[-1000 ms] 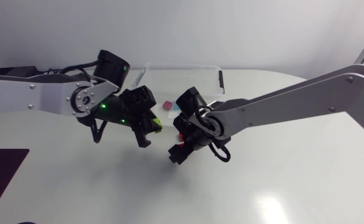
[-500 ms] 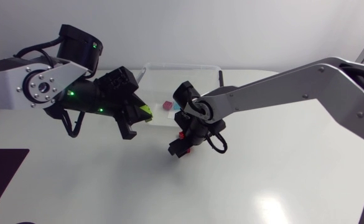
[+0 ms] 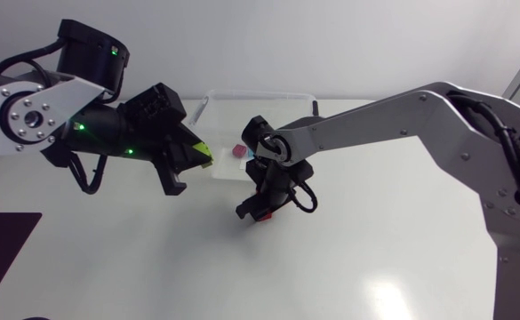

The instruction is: Place the duplo bricks in the container

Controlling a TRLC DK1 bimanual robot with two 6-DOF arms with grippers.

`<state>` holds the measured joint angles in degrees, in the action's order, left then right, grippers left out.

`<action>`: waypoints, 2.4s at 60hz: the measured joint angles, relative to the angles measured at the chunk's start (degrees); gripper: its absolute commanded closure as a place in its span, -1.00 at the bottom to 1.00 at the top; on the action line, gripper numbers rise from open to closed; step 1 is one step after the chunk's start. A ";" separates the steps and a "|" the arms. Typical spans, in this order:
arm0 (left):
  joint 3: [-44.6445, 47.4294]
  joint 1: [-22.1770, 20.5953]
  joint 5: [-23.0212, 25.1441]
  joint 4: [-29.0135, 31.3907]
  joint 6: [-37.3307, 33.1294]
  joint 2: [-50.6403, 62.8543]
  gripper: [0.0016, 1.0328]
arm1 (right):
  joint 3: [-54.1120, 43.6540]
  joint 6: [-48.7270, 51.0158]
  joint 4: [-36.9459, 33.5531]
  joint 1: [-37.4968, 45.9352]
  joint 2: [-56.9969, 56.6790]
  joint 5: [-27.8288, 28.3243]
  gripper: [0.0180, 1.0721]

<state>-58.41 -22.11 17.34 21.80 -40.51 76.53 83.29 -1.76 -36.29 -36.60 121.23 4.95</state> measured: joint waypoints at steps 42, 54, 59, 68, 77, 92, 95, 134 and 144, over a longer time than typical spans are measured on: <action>-16.06 4.00 0.13 -9.57 11.04 10.62 0.52 | -10.34 1.53 -0.24 1.95 -18.19 -0.35 0.28; -21.59 3.65 -3.48 -14.10 13.55 22.84 0.52 | -9.73 2.23 -2.51 4.72 -25.03 -0.50 0.28; -23.78 3.32 -4.46 -15.08 13.79 26.77 0.52 | -8.41 2.43 -3.69 6.05 -25.55 -0.50 0.28; -27.47 2.73 -6.01 -15.76 13.99 31.78 0.31 | -3.85 2.62 -5.35 7.21 -25.55 -0.50 0.28; -29.73 2.36 -7.58 -15.93 14.51 34.25 -0.78 | 2.25 2.67 -6.25 7.93 -25.22 -0.50 0.28; -28.81 2.29 -8.48 -15.91 15.04 32.54 -0.91 | 12.98 2.69 -7.48 9.62 -20.04 -0.28 0.28; -27.45 2.27 -8.48 -15.89 15.04 30.71 -0.91 | 14.47 2.69 -7.45 9.79 -18.73 -0.28 0.28; -0.85 -4.87 -5.14 -12.20 10.58 6.80 -0.90 | 24.37 3.48 -2.08 11.98 -2.16 -3.58 -0.55; -0.02 -7.43 -4.74 -12.52 9.53 9.01 -0.90 | 24.87 3.50 -0.76 12.76 -2.08 -3.76 -0.80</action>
<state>-58.43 -29.54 12.60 9.28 -30.98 85.54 108.16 1.74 -37.06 -23.83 119.15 1.19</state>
